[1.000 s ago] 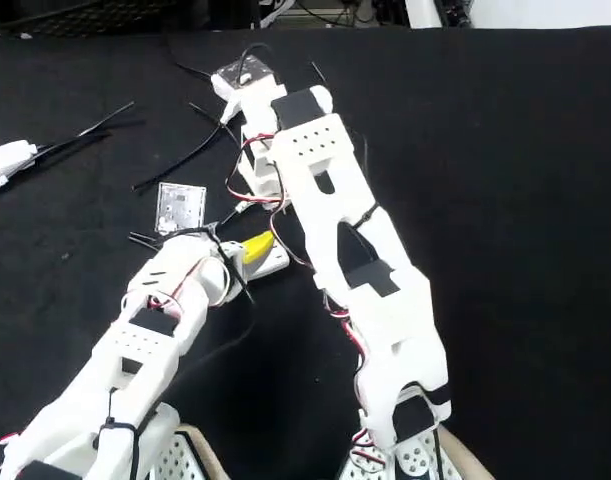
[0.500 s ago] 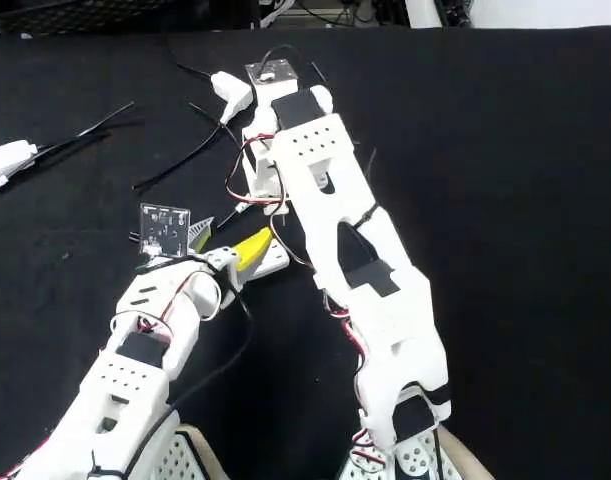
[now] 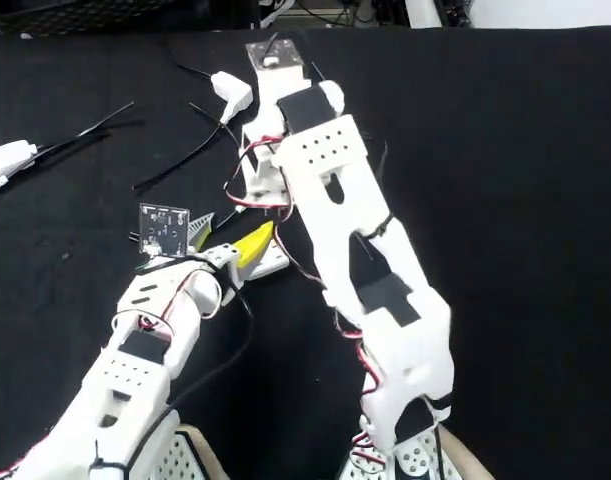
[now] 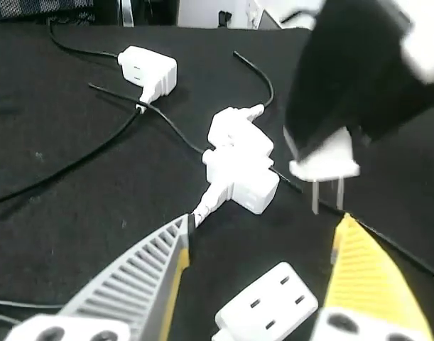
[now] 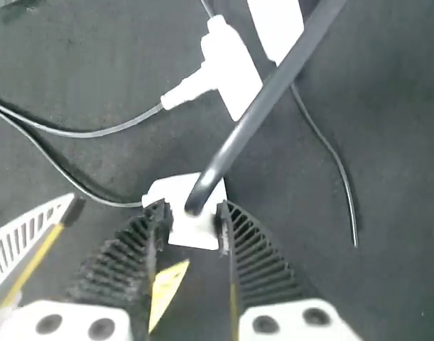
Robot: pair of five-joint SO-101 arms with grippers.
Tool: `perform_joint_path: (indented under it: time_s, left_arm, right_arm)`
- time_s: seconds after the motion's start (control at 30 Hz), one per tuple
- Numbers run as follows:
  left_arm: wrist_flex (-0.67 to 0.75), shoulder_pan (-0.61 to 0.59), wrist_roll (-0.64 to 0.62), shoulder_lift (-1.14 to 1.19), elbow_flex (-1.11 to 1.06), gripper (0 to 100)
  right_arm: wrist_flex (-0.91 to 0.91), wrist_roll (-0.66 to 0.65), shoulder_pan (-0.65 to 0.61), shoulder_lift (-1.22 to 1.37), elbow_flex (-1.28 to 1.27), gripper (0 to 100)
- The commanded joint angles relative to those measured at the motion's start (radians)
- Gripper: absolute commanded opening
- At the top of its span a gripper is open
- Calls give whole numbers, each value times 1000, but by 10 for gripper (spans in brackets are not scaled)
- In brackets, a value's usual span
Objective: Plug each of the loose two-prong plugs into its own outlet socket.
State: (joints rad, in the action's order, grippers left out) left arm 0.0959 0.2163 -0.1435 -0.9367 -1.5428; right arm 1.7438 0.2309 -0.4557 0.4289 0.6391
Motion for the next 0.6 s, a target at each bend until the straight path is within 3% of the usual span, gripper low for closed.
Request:
perform_joint_path:
  time_s: [0.0, 0.57]
  left_arm:
    - [74, -7, 2, 91, 44, 318]
    - [121, -54, 2, 196, 101, 318]
  right_arm:
    - [11, 14, -32, -108, -68, 12]
    - [18, 14, -57, -145, -104, 12]
